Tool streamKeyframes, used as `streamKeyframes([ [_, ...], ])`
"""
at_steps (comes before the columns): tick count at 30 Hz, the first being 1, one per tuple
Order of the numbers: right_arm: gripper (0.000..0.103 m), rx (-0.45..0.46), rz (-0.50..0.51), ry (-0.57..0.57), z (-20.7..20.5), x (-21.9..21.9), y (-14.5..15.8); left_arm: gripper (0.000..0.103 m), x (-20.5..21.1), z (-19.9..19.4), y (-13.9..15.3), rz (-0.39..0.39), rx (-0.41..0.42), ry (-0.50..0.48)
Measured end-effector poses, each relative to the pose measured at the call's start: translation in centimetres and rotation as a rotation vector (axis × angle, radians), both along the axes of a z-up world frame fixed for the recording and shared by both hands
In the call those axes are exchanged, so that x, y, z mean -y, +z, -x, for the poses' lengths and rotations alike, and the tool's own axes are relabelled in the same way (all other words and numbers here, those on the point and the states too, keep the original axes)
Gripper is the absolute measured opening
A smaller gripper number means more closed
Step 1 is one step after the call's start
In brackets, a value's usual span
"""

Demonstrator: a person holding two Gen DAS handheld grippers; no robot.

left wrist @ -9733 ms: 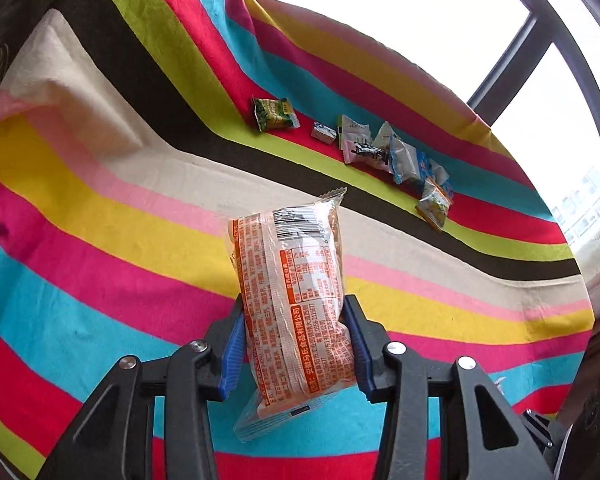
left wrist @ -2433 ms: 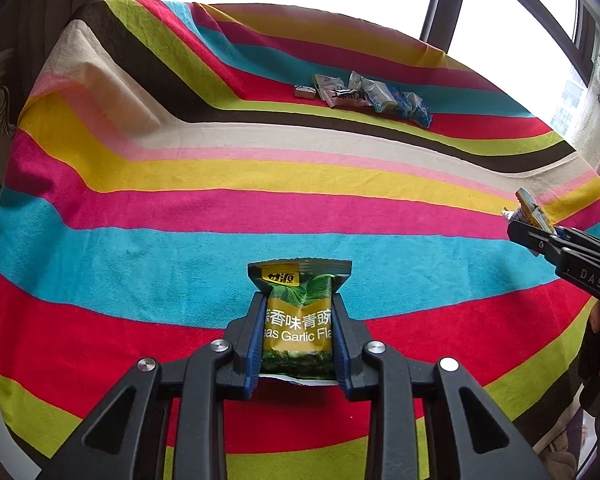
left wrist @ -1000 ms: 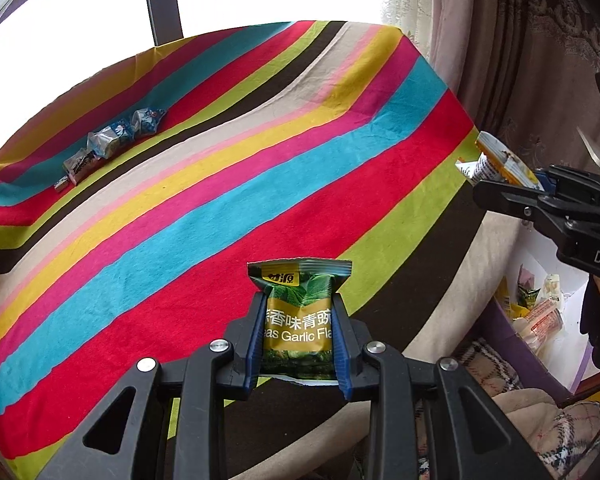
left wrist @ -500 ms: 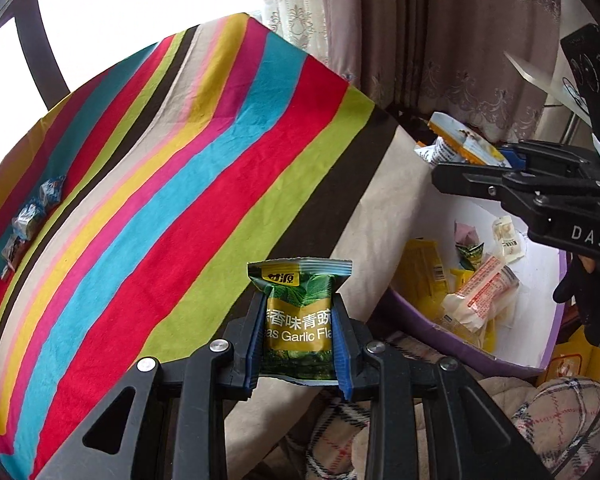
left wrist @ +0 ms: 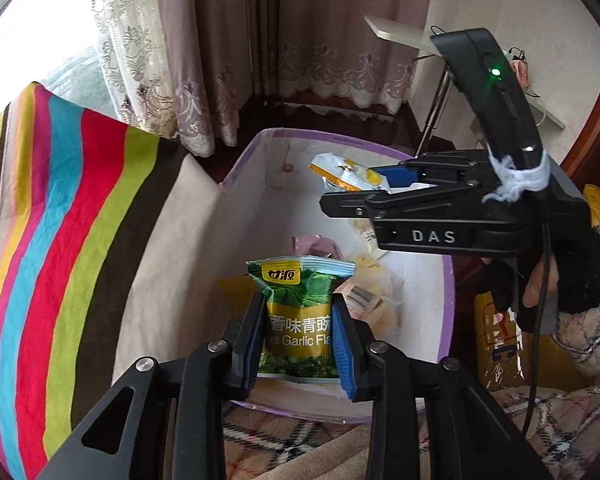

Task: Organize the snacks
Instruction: 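Open both tools to drop the snacks into the box, then move both open tools back to the snacks on the table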

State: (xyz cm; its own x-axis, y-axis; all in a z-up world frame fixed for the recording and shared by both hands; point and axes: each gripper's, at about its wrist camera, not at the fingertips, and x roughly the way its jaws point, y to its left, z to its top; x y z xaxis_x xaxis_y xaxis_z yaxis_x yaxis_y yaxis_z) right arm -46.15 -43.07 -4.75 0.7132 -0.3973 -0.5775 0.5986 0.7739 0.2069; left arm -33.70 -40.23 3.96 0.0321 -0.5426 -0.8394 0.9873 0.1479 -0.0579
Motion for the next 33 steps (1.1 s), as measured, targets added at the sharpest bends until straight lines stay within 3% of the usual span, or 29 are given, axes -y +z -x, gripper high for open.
streamKeyframes([
  [2,0.071,-0.019,-0.011,-0.084,0.6,0.9,0.0,0.051,0.4,0.5,-0.1,0.003,-0.017,-0.005],
  [6,0.071,0.002,-0.014,-0.112,0.6,1.2,0.8,0.055,-1.2,-1.6,0.5,0.068,0.02,0.092],
  [9,0.072,-0.003,0.007,-0.023,-1.5,-0.3,1.4,0.064,-4.6,-6.4,0.2,0.104,0.054,0.274],
  [13,0.072,0.039,0.023,0.184,-6.3,-4.0,2.5,0.064,-12.1,-15.1,-0.7,0.099,0.158,0.624],
  [16,0.075,0.056,0.011,0.323,-11.5,-6.8,3.7,0.069,-19.8,-21.9,-1.0,0.121,0.199,0.9],
  [18,0.078,0.032,0.046,0.42,-15.7,-9.3,4.3,0.082,-25.6,-26.1,-1.6,0.126,0.21,1.091],
  [22,0.079,-0.009,0.13,0.553,-25.2,-13.7,5.9,0.083,-35.7,-32.5,-3.2,0.106,0.181,1.363],
  [27,0.079,0.001,0.087,0.605,-37.3,-16.5,7.2,0.083,-43.5,-38.2,-5.5,0.003,0.165,1.536],
  [28,0.079,0.001,0.079,0.598,-39.6,-16.9,7.3,0.085,-44.9,-39.0,-6.1,0.028,0.095,1.559],
  [30,0.079,-0.001,0.081,0.58,-44.3,-17.4,7.7,0.094,-46.6,-38.6,-6.1,0.16,0.037,1.58],
  [33,0.079,0.009,0.083,0.563,-49.7,-18.2,8.6,0.095,-46.8,-37.6,-6.2,0.215,0.028,1.582],
])
